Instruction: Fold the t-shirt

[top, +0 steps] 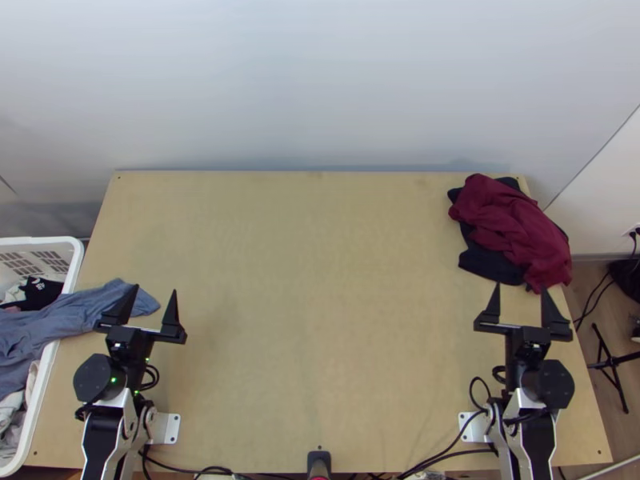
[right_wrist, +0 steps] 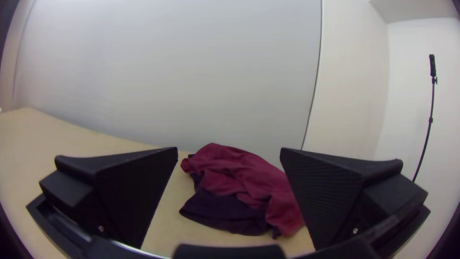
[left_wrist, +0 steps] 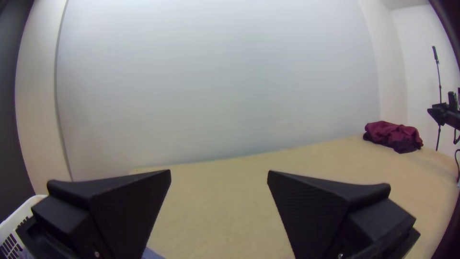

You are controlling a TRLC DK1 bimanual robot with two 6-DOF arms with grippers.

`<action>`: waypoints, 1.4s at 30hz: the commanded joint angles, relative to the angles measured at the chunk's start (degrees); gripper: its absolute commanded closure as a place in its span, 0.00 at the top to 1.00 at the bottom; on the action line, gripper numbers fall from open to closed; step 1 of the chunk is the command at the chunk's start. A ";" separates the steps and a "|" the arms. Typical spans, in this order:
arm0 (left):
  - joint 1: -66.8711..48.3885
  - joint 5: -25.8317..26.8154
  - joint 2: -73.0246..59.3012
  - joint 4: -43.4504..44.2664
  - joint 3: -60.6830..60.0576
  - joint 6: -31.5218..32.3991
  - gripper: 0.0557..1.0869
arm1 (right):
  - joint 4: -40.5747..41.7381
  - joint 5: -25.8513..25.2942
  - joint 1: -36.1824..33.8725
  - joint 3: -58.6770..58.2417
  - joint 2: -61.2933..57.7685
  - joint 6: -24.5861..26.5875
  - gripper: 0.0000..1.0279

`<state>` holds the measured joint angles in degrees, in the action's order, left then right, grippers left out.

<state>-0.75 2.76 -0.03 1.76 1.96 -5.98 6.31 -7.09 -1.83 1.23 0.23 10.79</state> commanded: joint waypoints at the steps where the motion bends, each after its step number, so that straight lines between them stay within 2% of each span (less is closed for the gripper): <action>1: -0.92 0.05 0.21 -1.06 -1.78 0.09 0.95 | -3.93 0.06 1.65 -1.06 -0.05 1.34 0.97; 6: -0.65 -0.04 0.12 -1.85 -1.78 0.44 0.95 | -5.78 1.20 3.41 -0.88 -1.90 2.84 0.97; 42: 0.14 -0.57 0.12 -2.11 -1.78 0.97 0.95 | -5.78 1.64 3.32 -0.88 -0.14 2.57 0.97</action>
<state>-0.67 2.13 0.05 -0.30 0.21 -4.95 0.58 -5.39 1.48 0.36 0.08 13.37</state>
